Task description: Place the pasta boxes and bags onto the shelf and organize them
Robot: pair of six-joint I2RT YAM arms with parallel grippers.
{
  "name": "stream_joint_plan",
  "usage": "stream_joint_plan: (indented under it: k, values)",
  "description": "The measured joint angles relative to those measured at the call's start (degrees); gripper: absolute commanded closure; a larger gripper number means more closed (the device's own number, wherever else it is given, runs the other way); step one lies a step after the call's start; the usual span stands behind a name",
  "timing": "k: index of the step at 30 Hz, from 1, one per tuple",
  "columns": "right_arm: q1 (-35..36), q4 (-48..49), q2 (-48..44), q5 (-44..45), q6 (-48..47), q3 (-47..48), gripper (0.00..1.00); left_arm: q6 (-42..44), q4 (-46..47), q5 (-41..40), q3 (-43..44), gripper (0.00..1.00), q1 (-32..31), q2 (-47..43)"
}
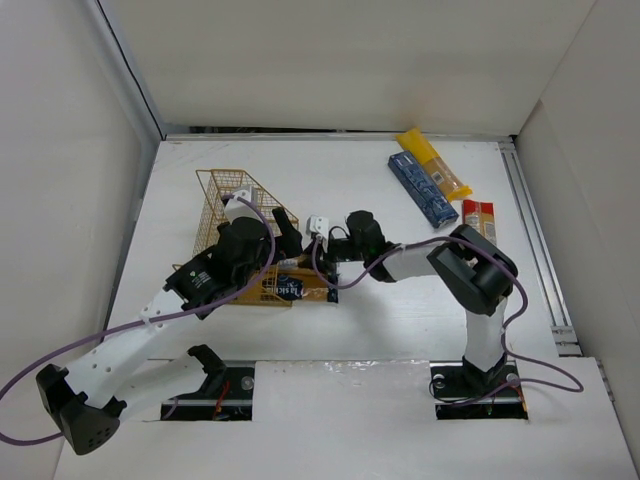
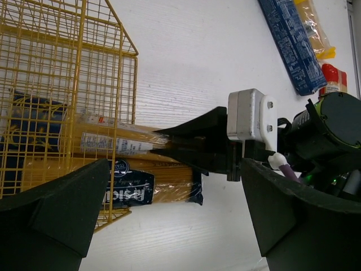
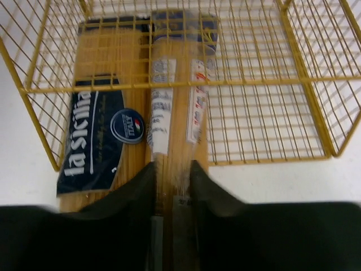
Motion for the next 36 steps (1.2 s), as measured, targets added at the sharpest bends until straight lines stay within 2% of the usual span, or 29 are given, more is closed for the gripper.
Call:
stream_joint_plan:
  k: [1, 2, 3, 4, 7, 8, 12, 15, 18, 21, 24, 27, 31, 36]
  values:
    - [0.37, 0.17, 0.35, -0.07, 0.15, 0.5, 0.55, 0.0, 0.0, -0.02, 0.0, 0.0, 0.0, 0.0]
    - [0.68, 0.42, 0.57, -0.44, 0.42, 0.92, 0.35, 0.0, -0.07, 0.0, 0.0, 0.0, 0.0, 0.0]
    - [0.98, 0.72, 0.59, -1.14, 1.07, 1.36, 0.29, 0.0, -0.22, -0.02, 0.0, 0.0, 0.0, 0.0]
    - [1.25, 1.38, 0.59, -1.7, 1.09, 2.03, 0.13, 0.0, -0.46, -0.02, 0.0, 0.0, 0.0, 0.0]
    - [1.64, 2.78, 0.2, -2.6, 1.29, 3.48, 0.06, 0.0, -0.72, 0.0, 0.02, 0.0, 0.0, -0.02]
    - [1.6, 2.75, -0.33, -2.64, 1.36, 3.34, 0.0, 0.02, -0.79, 0.0, 0.02, 0.0, 0.0, -0.04]
    - [-1.99, 0.44, -4.72, -1.88, 1.49, 1.38, 0.0, 0.04, -0.83, -0.04, 0.04, 0.0, 0.0, -0.04]
    - [-9.22, -8.09, -10.05, 1.81, 0.76, 1.4, 0.0, 0.22, -0.9, -0.07, 0.35, 0.0, 0.0, -0.04]
    - [-17.14, -21.51, -13.81, 10.1, -1.81, 5.4, 0.0, 0.28, -0.72, -0.04, 1.53, 0.0, 0.0, 0.35]
    - [-23.5, -34.62, -14.64, 23.39, -4.39, 12.07, 0.0, 0.55, 0.11, 0.02, 3.69, 0.0, 0.0, 3.08]
    - [-27.56, -44.76, -13.29, 32.63, -6.27, 17.35, 0.0, 1.11, 0.57, 0.11, 6.69, 0.0, 0.0, 8.26]
    - [-30.97, -51.43, -9.46, 37.31, -7.76, 21.94, 0.0, 1.79, 0.48, 0.46, 9.88, 0.0, 0.04, 13.86]
    - [-34.97, -57.92, -2.38, 39.01, -10.05, 27.32, 0.0, 2.45, 0.5, 1.18, 12.98, 0.0, 0.11, 19.5]
    - [-37.33, -63.01, 4.46, 38.45, -12.48, 31.78, 0.0, 3.23, 0.09, 1.88, 13.92, 0.0, 0.44, 20.26]
